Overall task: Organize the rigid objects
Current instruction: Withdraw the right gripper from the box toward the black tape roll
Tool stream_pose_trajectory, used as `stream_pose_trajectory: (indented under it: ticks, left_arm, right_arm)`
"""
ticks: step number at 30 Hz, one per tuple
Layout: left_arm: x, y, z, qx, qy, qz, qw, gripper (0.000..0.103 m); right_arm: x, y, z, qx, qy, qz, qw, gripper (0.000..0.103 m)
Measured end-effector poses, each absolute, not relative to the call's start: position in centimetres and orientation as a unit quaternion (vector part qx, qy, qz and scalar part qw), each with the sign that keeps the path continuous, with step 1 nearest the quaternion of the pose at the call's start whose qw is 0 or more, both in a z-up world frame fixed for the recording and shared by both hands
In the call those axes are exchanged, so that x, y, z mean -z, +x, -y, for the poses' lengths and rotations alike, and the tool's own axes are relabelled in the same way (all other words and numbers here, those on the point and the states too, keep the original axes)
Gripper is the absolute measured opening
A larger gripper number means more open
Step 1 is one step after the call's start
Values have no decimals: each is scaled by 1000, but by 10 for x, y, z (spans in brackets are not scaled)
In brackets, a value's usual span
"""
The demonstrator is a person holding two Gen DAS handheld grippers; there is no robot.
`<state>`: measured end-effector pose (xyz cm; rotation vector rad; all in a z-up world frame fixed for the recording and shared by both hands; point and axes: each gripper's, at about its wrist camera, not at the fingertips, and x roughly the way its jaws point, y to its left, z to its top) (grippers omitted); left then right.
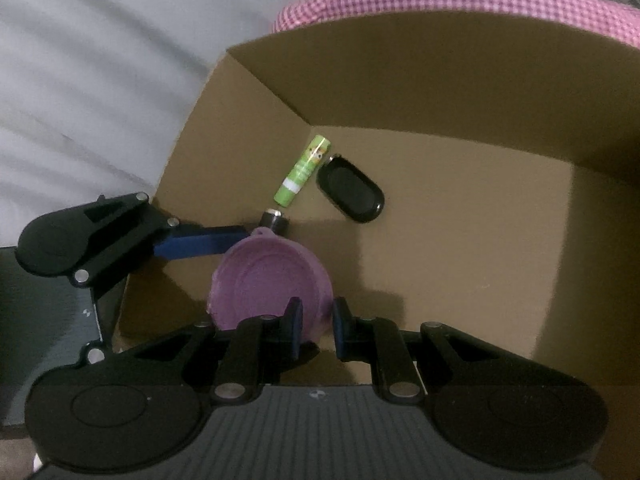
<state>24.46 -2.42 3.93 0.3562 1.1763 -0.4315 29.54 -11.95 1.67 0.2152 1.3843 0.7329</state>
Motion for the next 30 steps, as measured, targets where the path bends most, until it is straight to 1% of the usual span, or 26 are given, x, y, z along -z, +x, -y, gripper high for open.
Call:
stream_pose_trajectory:
  ticks: [5,9,11,16,17,19,20,21,30]
  left_arm:
    - [-38,246,25,196,165,-553,793,75]
    - [-47,242,25,191,163,-539,804,79]
    - [-55,238,23,189,163,-524,814,83]
    - [-79,225,18,184,159,-486,840,89]
    - [-84,221,17,183,157,-477,845,91]
    - [-92,214,13,180,151,-462,855,94]
    - [-97,209,11,179,148,-453,861,95]
    - [-101,204,10,177,146,-446,865,95]
    - [-128,144,-11,178,104,-372,905,101]
  right_arm:
    - [-9,298,112,-334,89,-635,691,17]
    - [-8,299,114,-333,100,-635,690,18]
    - [-13,296,119,-335,111,-626,695,19]
    - [-40,285,134,-345,137,-588,719,21]
    - [-47,282,137,-346,141,-578,726,23]
    - [-61,273,145,-347,147,-558,739,40]
    - [-69,266,149,-346,150,-545,749,60]
    - [-75,260,152,-346,154,-532,758,65]
    - [-120,181,194,-342,185,-432,814,65]
